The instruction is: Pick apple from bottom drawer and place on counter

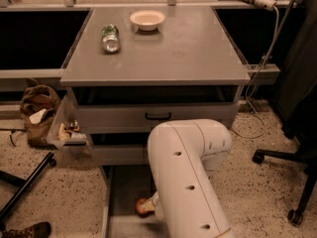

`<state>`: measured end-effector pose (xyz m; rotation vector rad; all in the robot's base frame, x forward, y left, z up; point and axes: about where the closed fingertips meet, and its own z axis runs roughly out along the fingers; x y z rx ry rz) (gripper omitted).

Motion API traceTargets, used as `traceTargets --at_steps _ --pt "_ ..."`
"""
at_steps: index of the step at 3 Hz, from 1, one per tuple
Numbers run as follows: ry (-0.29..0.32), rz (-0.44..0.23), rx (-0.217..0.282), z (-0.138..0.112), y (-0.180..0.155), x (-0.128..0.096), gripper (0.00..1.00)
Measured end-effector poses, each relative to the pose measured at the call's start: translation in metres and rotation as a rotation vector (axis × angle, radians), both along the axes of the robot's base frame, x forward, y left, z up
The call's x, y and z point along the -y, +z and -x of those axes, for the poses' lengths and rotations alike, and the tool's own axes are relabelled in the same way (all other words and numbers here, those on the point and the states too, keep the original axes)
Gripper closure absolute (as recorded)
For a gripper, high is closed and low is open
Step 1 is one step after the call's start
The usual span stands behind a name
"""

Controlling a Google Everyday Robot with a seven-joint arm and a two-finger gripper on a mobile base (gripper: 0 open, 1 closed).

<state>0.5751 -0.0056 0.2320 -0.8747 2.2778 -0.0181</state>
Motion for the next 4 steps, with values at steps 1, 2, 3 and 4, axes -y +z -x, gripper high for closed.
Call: traceTargets --at_steps 1,2,3,4 --pt "0.027 0.001 -0.022 -0.001 -0.013 -0.008 0.0" --pt "0.084 -0.015 -0.07 -0.003 -0.041 -0.029 0.0" --pt "0.138 -0.028 -0.11 -0.004 -0.06 -0.047 0.0" --pt "0.169 -0.031 -0.135 -0.003 -0.07 -0.057 0.0"
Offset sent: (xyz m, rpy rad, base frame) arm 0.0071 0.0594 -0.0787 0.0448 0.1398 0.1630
